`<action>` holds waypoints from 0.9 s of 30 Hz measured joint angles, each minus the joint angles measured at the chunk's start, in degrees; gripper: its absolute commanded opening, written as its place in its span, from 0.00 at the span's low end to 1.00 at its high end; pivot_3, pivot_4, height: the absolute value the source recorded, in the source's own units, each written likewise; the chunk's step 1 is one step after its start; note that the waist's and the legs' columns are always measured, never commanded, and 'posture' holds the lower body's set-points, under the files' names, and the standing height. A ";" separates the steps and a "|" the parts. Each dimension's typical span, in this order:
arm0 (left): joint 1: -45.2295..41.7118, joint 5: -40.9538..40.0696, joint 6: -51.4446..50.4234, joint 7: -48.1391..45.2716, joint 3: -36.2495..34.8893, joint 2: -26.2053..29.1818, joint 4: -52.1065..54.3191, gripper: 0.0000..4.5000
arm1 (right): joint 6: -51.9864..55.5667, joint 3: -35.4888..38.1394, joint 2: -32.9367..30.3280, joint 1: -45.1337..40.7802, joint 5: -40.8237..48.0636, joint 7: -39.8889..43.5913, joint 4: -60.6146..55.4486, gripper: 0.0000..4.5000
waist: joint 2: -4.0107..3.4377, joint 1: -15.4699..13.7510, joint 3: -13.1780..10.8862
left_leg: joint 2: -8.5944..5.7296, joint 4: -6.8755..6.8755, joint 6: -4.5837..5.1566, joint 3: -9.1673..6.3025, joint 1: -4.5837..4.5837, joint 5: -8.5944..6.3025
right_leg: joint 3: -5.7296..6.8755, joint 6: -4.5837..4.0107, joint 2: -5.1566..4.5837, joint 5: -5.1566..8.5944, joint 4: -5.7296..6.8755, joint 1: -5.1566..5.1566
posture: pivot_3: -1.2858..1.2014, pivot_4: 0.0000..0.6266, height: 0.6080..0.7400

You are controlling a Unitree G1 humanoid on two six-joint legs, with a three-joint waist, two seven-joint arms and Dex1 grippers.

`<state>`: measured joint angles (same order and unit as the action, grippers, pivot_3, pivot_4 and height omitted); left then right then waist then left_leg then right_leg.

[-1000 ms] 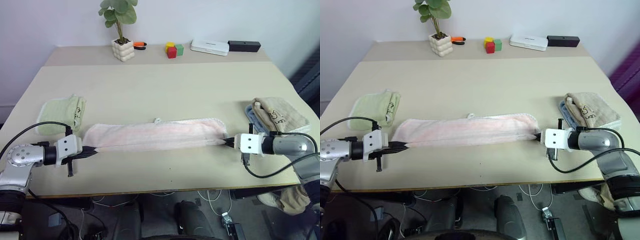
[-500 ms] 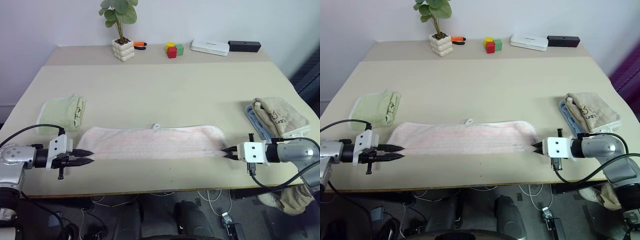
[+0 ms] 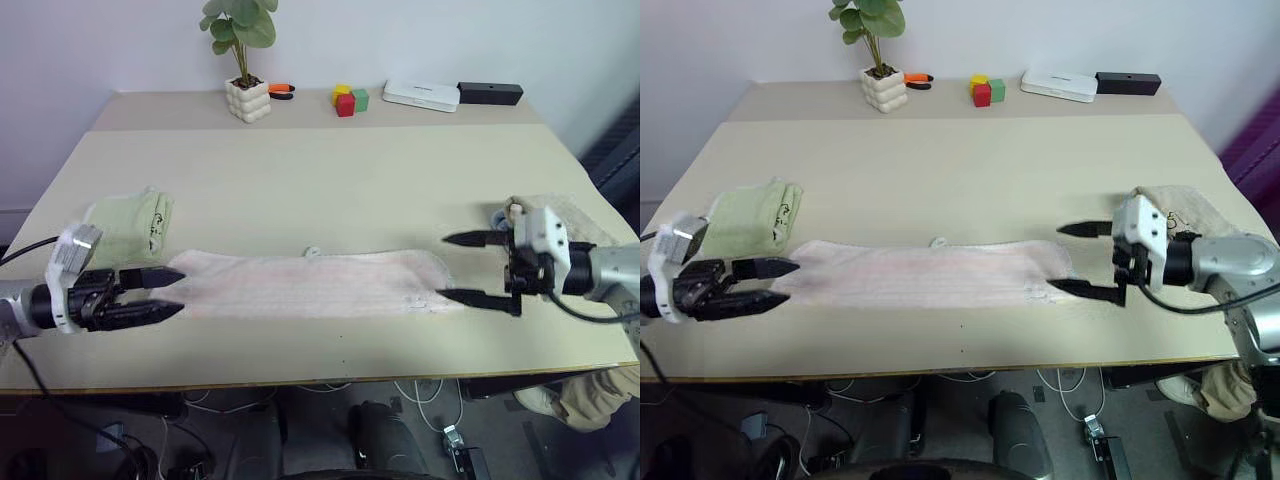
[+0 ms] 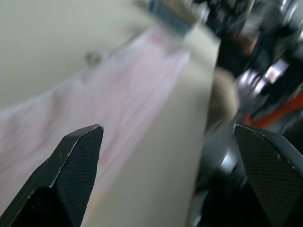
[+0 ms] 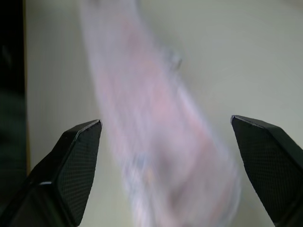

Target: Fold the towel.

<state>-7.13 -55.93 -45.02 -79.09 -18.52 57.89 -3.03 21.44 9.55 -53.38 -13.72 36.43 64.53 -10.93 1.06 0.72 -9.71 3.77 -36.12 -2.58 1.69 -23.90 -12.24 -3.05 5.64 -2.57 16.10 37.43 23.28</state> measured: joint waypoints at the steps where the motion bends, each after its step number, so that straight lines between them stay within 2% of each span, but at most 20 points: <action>1: -1.33 -2.32 -2.06 2.56 -1.22 -1.92 0.63 0.70 | 1.37 0.13 2.69 -0.98 0.83 -2.91 -0.80 0.69 | 0.01 0.03 0.00 | 0.00 0.00 0.00 -0.01 -0.04 0.00 | 0.00 0.02 0.01 -0.01 0.01 0.03 | 0.52 0.24 1.00; 3: -3.51 -6.03 -4.81 8.86 -3.70 -6.40 2.23 0.48 | 2.96 -0.74 9.20 -2.09 0.37 -9.90 -2.95 0.47 | 0.00 0.05 0.01 | -0.04 0.02 0.00 -0.05 -0.07 0.00 | 0.00 0.20 0.03 -0.11 0.02 0.05 | 0.52 0.24 1.00; 7: -4.04 -7.86 -5.34 20.23 -5.11 -15.46 6.71 0.02 | 4.13 -3.95 20.21 -2.21 -3.57 -23.25 -5.92 0.02 | 0.01 0.07 0.01 | -0.05 -0.01 0.00 -0.08 -0.15 0.00 | 0.00 0.24 0.03 -0.13 0.07 0.09 | 0.52 0.24 1.00; 9: -4.58 -7.87 -4.07 26.03 -4.75 -21.46 9.24 0.01 | 4.86 -6.11 26.74 -2.23 -5.82 -30.62 -7.59 0.01 | 0.01 0.00 0.01 | -0.06 -0.04 -0.01 -0.12 -0.18 0.01 | 0.00 0.24 0.05 -0.14 0.09 0.10 | 0.52 0.24 1.00; 12: -5.21 -5.86 -0.93 34.72 -4.08 -28.77 11.96 0.01 | 5.72 -10.06 32.67 -2.08 -11.21 -39.64 -9.20 0.01 | 0.03 -0.18 0.05 | -0.12 -0.08 -0.02 -0.14 -0.22 0.01 | 0.00 0.24 0.00 -0.14 0.08 0.09 | 0.52 0.24 1.00; 15: -5.82 0.16 4.20 43.63 0.07 -37.94 12.97 0.01 | 5.60 -13.80 40.82 -0.68 -16.92 -48.34 -8.59 0.01 | 0.11 -0.25 0.10 | -0.15 -0.08 -0.03 -0.16 -0.23 0.02 | 0.00 0.23 0.00 -0.14 0.05 0.07 | 0.52 0.24 1.00; 18: -8.08 7.70 10.09 52.49 2.85 -45.18 9.12 0.01 | 1.77 -18.20 45.21 -0.21 -22.80 -52.47 -2.41 0.01 | 0.13 -0.07 0.12 | -0.17 -0.07 -0.03 -0.17 -0.21 0.03 | 0.00 0.23 0.04 -0.14 0.03 0.06 | 0.52 0.24 1.00; 21: -8.20 11.59 12.90 56.78 3.84 -48.62 5.87 0.01 | -2.67 -20.54 46.36 -0.29 -27.72 -53.88 5.03 0.01 | 0.13 0.08 0.13 | -0.17 -0.02 -0.03 -0.17 -0.24 0.03 | 0.00 0.24 0.05 -0.15 0.00 0.09 | 0.52 0.24 1.00; 27: -7.93 17.80 17.03 58.03 4.77 -46.65 1.67 0.01 | -3.34 -17.61 46.94 -0.06 -29.48 -55.91 7.85 0.01 | 0.13 0.08 0.13 | -0.15 -0.01 -0.03 -0.20 -0.30 0.03 | 0.01 0.25 0.07 -0.15 0.01 0.15 | 0.52 0.24 1.00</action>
<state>-15.07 -38.13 -27.99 -21.06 -13.74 11.24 -1.36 18.10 -8.06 -6.44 -13.77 6.95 8.62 -3.08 1.19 0.81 -9.59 3.61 -36.13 -2.61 1.49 -24.20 -12.22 -3.04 5.89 -2.49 15.94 37.44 23.42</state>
